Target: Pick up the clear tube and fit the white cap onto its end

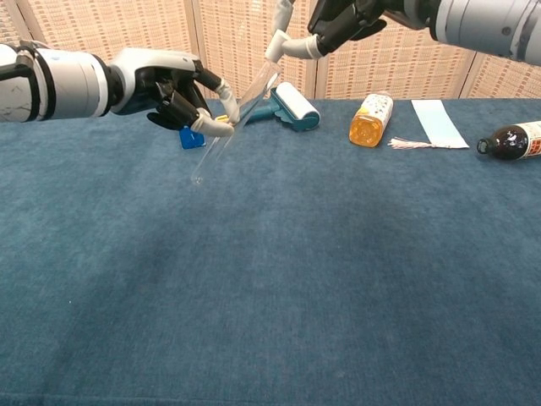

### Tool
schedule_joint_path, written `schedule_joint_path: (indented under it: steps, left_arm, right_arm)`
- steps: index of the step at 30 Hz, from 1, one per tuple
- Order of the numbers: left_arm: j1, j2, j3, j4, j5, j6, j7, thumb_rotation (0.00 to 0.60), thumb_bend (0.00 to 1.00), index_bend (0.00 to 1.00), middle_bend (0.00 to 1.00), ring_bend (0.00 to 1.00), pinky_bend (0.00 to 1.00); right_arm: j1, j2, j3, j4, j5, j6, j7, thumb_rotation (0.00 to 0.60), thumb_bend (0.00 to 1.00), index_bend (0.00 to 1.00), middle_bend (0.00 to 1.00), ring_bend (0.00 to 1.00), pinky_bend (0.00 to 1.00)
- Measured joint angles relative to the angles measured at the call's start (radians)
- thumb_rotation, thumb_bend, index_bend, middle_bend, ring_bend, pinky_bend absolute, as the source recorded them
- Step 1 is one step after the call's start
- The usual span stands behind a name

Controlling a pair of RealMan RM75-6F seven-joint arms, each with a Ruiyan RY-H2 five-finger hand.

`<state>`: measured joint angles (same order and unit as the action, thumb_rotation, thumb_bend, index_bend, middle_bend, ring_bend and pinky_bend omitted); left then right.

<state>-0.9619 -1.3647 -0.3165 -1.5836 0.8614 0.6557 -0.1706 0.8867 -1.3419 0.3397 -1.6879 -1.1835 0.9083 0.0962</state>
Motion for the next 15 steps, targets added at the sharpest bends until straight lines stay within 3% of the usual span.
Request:
schedule_joint_path:
  steps: [15]
  left_arm:
    - [-0.004, 0.002, 0.008, 0.011, -0.012, -0.005, -0.002, 0.600, 0.39, 0.61, 1.00, 1.00, 1.00]
  right_arm:
    - [0.000, 0.005, -0.008, -0.010, -0.004, 0.004, -0.005, 0.600, 0.73, 0.78, 1.00, 1.00, 1.00]
